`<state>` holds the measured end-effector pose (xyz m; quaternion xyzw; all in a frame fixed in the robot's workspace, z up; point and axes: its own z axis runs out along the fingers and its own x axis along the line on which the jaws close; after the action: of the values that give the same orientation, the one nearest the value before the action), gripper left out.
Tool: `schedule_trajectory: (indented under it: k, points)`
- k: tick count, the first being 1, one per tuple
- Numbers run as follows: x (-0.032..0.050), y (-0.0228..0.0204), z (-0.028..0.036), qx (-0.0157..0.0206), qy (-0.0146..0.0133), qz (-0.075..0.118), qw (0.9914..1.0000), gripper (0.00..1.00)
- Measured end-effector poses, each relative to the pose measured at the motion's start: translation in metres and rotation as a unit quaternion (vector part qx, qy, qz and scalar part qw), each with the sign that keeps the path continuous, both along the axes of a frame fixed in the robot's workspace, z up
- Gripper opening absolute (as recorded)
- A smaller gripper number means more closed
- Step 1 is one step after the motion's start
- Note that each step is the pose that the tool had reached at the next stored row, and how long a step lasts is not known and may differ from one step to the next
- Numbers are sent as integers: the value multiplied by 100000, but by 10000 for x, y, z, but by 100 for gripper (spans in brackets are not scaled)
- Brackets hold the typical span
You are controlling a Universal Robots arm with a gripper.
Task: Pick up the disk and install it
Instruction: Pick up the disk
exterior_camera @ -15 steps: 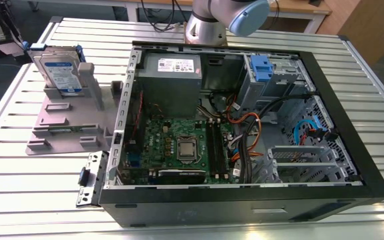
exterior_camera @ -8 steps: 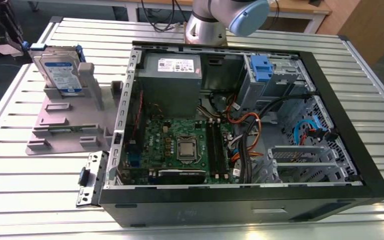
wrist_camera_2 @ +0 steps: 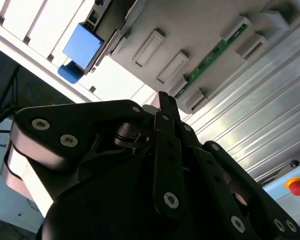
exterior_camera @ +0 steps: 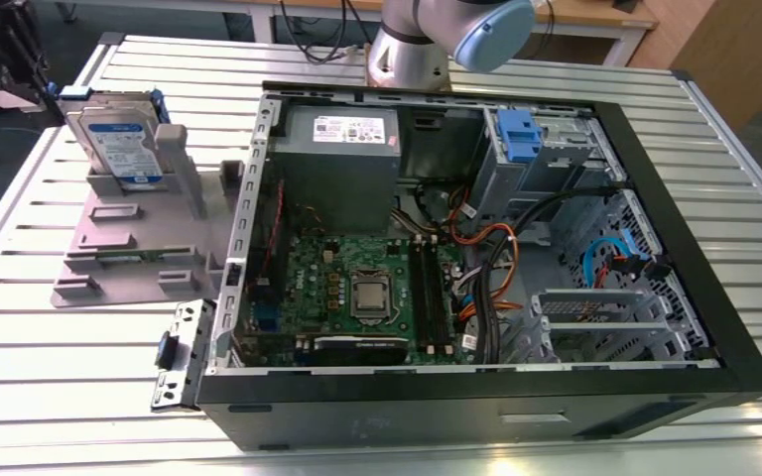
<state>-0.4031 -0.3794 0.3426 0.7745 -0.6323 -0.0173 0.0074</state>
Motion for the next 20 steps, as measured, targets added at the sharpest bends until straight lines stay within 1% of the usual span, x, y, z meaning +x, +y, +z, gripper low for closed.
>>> schedule_trajectory:
  k: [2, 4, 6, 8, 10, 12, 13, 17, 18, 19, 20]
  points:
    - [0, 0, -2, 0, 4, -1805, 99984, 10]
    - [0, 0, -4, -1, 4, -3604, 99935, 10]
    - [0, 0, -6, 3, 0, -5479, 99850, 10]
    - [0, 0, -8, 1, 3, -7269, 99735, 10]
    - [0, 0, -10, -1, 5, -9061, 99589, 10]
    - [0, 0, -12, -2, 6, -10853, 99409, 10]
    - [0, 0, -13, 0, 3, -11748, 99308, 10]
    - [0, 0, -15, -6, 0, -15236, 98832, 10]
    - [0, 0, -15, -7, 3, -15765, 98750, 10]
    - [0, 0, -15, -6, 0, -15952, 98719, 10]
    - [0, 0, -15, -5, 2, -15958, 98718, 10]
